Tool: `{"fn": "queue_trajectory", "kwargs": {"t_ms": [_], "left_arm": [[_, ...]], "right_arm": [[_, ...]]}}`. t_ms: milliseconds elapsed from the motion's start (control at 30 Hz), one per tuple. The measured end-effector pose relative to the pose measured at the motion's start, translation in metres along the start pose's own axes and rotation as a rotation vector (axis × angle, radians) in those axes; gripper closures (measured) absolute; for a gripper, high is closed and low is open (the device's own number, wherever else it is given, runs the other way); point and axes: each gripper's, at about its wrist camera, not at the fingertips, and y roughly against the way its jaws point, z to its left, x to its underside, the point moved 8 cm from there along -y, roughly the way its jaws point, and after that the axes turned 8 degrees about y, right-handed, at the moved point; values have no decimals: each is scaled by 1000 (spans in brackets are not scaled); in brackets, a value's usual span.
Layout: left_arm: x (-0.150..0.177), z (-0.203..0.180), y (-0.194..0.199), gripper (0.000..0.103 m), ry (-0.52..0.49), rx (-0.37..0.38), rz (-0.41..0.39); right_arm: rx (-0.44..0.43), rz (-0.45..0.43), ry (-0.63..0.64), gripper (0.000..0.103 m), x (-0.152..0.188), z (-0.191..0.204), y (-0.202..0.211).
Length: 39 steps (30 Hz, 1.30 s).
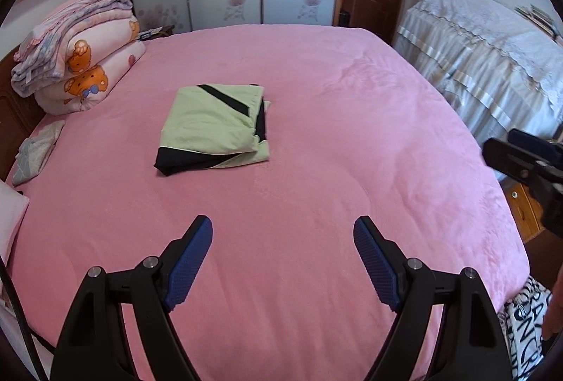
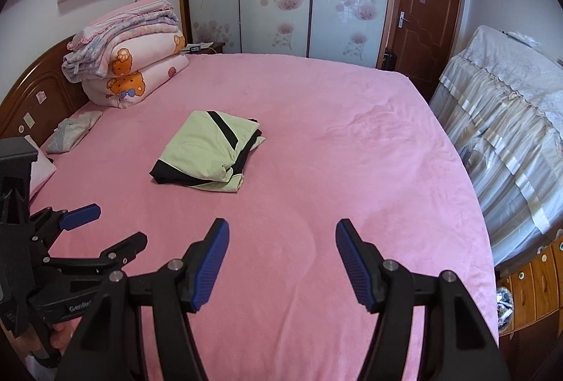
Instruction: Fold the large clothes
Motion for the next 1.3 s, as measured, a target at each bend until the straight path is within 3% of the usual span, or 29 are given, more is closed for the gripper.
{"fn": "queue_trajectory", "kwargs": {"t_ms": [67,133,333,533,733,900,1300], "left_arm": [[8,-6,14,19,-8,3,-28],[19,-11,29,7,-6,-1,-60],[59,-17,59,7,54,-15,-125],[109,-21,58,7,94,-82,-112],[136,-29,53,7,116,-63,-49],[142,-35,55,7,105,-59,-57],[158,-39,60,7,94,-70,-70]], "right_arm": [[-18,-4,-31,40,14,-2,7],[-19,-11,-57,40,32,-3,13],[12,-23,-109,35,91,-10,28],[-11,-37,-176,34,139,-8,39],[17,-17,-169,34,176,-3,38],[-1,8,-162,34,192,4,33],[0,-36,-171,34,196,7,50]]}}
